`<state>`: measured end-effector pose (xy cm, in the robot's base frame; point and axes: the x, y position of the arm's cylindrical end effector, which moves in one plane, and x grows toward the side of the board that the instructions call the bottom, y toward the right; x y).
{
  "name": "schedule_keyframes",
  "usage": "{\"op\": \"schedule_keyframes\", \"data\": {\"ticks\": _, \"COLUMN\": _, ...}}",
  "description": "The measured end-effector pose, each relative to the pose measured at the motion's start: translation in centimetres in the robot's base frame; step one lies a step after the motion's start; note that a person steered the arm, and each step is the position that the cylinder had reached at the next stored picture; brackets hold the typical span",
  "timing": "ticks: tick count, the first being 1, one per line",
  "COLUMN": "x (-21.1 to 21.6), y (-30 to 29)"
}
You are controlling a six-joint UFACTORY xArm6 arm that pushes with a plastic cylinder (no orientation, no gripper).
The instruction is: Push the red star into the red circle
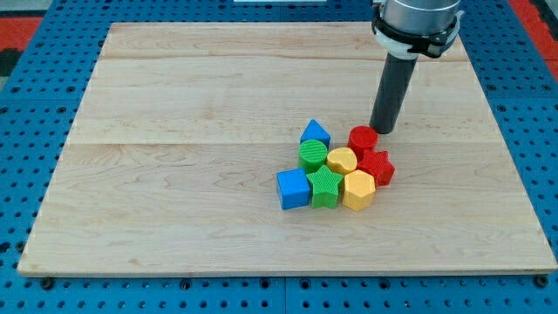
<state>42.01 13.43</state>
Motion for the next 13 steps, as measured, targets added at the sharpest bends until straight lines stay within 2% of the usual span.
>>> {"op": "schedule_keyframes", "data": {"ticks": 1, "x": 0.0, "y": 0.0}}
{"op": "schedule_keyframes", "data": {"ticks": 2, "x": 0.2, "y": 3.2}}
{"op": "schedule_keyframes", "data": {"ticks": 3, "x": 3.9, "y": 9.7}}
{"op": "schedule_keyframes", "data": {"ticks": 4, "x": 11.4, "y": 9.5}}
{"op": "schedule_keyframes", "data": {"ticks": 5, "x": 10.2, "y": 4.0}}
{"op": "schedule_keyframes", "data": {"ticks": 6, "x": 7.3, "y": 2.0}}
{"op": "schedule_keyframes", "data": {"ticks": 7, "x": 6.2, "y": 3.4}}
{"op": "schedule_keyframes", "data": {"ticks": 9, "x": 6.7, "y": 4.7}}
{"op": "schedule_keyframes", "data": {"ticks": 10, "x": 9.4, "y": 7.1}}
{"op": "schedule_keyframes", "data": {"ticks": 11, "x": 10.9, "y": 6.1}}
{"op": "schedule_keyframes", "data": {"ticks": 13, "x": 9.5, "y": 1.2}}
